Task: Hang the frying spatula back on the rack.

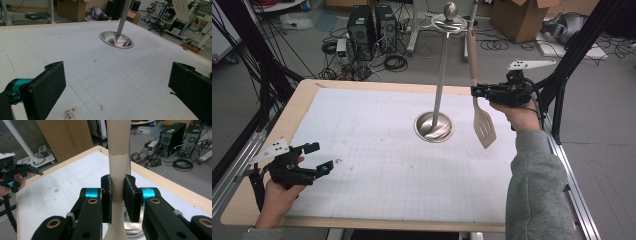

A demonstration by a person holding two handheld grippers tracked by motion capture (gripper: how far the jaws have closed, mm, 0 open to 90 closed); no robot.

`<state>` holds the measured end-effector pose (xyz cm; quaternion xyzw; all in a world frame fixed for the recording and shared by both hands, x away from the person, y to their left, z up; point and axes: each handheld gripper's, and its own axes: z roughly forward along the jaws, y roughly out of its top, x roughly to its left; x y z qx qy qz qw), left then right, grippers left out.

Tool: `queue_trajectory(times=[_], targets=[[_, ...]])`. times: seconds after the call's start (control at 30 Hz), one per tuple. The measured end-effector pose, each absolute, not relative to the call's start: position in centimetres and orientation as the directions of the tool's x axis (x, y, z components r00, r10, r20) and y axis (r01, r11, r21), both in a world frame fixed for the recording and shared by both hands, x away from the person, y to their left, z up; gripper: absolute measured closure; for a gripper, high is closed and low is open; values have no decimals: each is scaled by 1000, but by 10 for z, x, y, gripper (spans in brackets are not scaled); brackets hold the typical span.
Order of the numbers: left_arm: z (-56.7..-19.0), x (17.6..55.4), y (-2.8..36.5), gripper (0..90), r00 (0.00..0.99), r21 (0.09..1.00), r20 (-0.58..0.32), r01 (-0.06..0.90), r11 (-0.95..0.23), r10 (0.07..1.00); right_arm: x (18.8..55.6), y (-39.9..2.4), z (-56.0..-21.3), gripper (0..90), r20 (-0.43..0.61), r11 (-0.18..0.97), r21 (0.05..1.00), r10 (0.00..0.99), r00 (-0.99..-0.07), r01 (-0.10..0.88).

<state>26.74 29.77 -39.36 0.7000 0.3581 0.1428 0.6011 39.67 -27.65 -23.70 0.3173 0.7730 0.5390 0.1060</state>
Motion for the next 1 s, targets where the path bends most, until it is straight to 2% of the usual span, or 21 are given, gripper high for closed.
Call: queue_trajectory(times=[1.0], targets=[[-393, 263, 305, 18, 693, 943, -236, 332, -12, 681, 410, -248, -250, 782, 165, 199, 909, 635, -755, 366]])
